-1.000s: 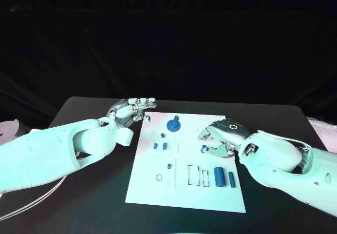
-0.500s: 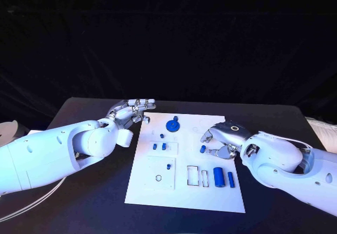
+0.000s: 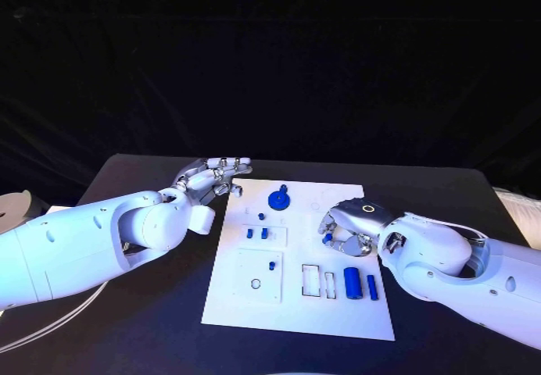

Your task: Assemble the parts on the task board

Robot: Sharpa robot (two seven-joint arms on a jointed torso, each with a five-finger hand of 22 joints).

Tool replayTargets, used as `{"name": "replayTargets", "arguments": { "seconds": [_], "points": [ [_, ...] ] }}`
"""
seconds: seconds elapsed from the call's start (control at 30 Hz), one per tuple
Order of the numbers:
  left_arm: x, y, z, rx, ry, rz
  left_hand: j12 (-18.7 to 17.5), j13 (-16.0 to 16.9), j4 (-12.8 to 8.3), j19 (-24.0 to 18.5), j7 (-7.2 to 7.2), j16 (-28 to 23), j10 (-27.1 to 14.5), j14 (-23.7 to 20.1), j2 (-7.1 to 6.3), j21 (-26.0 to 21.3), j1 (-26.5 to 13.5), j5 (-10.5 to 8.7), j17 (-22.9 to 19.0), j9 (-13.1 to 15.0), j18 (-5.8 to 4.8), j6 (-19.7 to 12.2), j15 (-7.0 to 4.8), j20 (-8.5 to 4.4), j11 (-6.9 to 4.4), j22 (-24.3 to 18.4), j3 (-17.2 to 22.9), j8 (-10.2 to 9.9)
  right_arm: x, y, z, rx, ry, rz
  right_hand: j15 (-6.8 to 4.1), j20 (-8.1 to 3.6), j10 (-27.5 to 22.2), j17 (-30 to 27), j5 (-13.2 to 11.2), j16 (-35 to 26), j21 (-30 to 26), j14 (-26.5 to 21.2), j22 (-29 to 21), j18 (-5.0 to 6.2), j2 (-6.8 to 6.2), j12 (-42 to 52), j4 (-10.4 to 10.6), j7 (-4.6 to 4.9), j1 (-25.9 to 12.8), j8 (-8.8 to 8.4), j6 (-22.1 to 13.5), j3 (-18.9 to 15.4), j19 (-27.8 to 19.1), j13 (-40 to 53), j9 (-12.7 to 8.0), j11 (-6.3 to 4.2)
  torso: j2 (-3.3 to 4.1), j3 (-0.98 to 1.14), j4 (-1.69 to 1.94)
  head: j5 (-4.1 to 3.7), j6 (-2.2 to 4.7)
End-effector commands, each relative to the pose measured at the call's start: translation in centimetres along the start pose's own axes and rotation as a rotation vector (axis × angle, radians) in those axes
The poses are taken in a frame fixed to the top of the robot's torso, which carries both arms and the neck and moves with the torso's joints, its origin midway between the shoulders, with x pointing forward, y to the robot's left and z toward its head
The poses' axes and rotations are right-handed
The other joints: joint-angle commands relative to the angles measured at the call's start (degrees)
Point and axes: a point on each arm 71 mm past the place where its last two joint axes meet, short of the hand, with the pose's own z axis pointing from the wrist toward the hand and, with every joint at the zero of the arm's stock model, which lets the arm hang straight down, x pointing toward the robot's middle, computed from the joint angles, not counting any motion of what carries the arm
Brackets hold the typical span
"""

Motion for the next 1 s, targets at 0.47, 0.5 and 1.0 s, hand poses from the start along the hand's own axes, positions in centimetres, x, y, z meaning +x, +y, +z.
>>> {"name": "replayTargets", "arguments": {
  "seconds": [0.47, 0.5, 1.0],
  "points": [
    [0.2, 0.0, 0.0, -0.001, 0.023, -0.011, 0.3, -0.1, -0.2, -0.4, -0.15, -0.3, -0.4, -0.4, 0.51, -0.2, 0.1, 0.18, -0.2, 0.0, 0.99, -0.3, 0.12, 0.04, -0.05, -0.1, -0.2, -0.3, 0.5, 0.1, 0.2, -0.006, 0.019, -0.038, -0.85, -1.08, 3.7, 4.9, -0.1, 0.1, 0.1, 4.0, 0.5, 0.29, 1.65, -0.3, -1.4, -0.18, 2.6, 0.66, 3.4, 3.4, 0.2, 0.1, 0.4, -0.81, -0.05, 0.0, 0.05, 0.01, -0.2],
    [0.2, 0.0, 0.0, -0.001, 0.023, -0.011, 0.3, -0.1, -0.2, -0.4, -0.15, -0.3, -0.4, -0.4, 0.51, -0.2, 0.1, 0.18, -0.2, 0.0, 0.99, -0.3, 0.12, 0.04, -0.05, -0.1, -0.2, -0.3, 0.5, 0.1, 0.2, -0.005, 0.019, -0.04, -0.85, -1.09, 3.8, 4.9, -0.1, 0.1, 0.2, 4.0, 0.5, 0.28, 1.67, -0.4, -1.5, -0.17, 2.7, 0.65, 3.4, 3.5, 0.3, 0.2, 0.4, -0.81, -0.05, 0.0, 0.05, 0.01, -0.2],
    [0.2, 0.1, 0.1, -0.003, 0.021, -0.01, 0.3, -0.1, -0.3, -0.4, -0.1, -0.4, -0.5, -0.4, 0.53, -0.2, 0.1, 0.18, -0.3, 0.0, 0.99, -0.4, 0.13, 0.05, -0.02, -0.1, -0.2, -0.3, -1.6, 1.1, -0.2, -0.047, -0.081, -0.019, -1.09, -1.42, 6.1, 5.7, -0.1, 0.7, 0.8, 4.2, 1.5, 0.08, 1.82, -0.6, -3.4, 0.06, 3.9, 0.84, 5.0, 5.0, 0.7, 0.5, 0.7, -1.02, -0.14, -0.05, 0.04, -0.14, -0.04]
  ]
}}
